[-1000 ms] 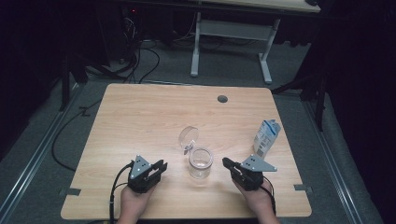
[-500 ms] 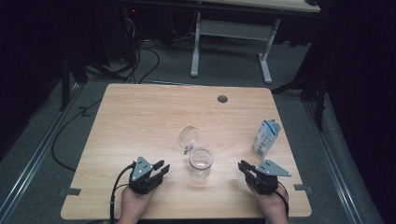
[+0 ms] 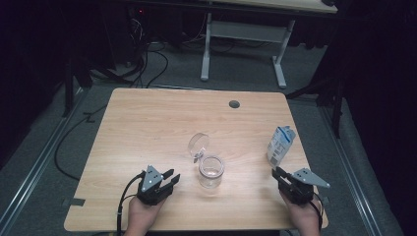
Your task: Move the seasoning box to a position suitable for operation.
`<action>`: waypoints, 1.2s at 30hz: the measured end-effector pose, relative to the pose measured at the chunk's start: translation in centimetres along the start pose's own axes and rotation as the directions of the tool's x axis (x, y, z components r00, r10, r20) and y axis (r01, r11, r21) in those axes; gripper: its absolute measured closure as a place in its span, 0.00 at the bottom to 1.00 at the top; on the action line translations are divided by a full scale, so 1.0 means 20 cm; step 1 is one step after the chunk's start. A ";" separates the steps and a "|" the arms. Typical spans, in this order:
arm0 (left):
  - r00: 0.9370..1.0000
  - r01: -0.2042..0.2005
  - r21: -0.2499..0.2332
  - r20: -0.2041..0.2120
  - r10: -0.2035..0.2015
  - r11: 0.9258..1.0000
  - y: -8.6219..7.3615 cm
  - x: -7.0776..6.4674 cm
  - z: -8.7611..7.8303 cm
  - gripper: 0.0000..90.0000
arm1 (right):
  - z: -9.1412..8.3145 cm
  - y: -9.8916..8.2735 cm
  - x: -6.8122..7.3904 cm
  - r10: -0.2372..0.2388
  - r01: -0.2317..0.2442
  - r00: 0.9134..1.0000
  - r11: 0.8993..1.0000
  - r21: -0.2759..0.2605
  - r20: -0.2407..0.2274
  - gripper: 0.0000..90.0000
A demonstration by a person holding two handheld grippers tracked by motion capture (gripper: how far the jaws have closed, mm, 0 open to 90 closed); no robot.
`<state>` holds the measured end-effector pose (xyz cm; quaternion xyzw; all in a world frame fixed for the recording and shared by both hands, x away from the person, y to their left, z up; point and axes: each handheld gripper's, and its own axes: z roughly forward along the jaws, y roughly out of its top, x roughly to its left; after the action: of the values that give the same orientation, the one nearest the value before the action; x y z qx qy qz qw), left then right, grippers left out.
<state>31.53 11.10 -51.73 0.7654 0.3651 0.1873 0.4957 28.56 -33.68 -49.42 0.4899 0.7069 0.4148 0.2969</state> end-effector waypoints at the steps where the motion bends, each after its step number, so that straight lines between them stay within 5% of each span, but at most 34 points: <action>1: 1.000 0.000 0.002 0.001 0.000 1.000 0.00 0.00 0.00 0.74 | 0.00 0.00 -0.01 0.003 -0.003 1.000 1.000 -0.003 0.011 0.84; 6: 1.000 0.004 0.004 0.001 -0.004 1.000 -0.01 -0.01 0.01 0.74 | 0.03 0.01 -0.08 0.037 -0.037 0.997 0.999 -0.002 0.068 0.76; 17: 1.000 0.006 0.011 -0.009 -0.006 1.000 -0.01 0.00 0.02 0.73 | 0.13 0.14 -0.15 0.093 -0.089 0.991 0.995 -0.042 0.096 0.51; 21: 1.000 0.003 0.007 -0.011 -0.003 1.000 -0.01 0.00 0.01 0.73 | 0.17 0.18 -0.14 0.071 -0.065 0.986 0.997 -0.045 0.148 0.47; 28: 1.000 0.002 0.009 -0.012 -0.002 1.000 -0.02 -0.01 0.01 0.72 | 0.18 0.15 -0.16 0.087 -0.080 0.988 0.995 -0.053 0.130 0.48; 36: 1.000 0.008 0.013 -0.016 -0.008 1.000 -0.02 0.00 0.01 0.72 | 0.20 0.15 -0.16 0.085 -0.075 0.985 0.995 -0.068 0.148 0.71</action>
<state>31.50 10.99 -52.19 0.7659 0.3731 0.1889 0.4884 34.22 -35.02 -48.67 0.5383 0.6489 0.4103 0.3477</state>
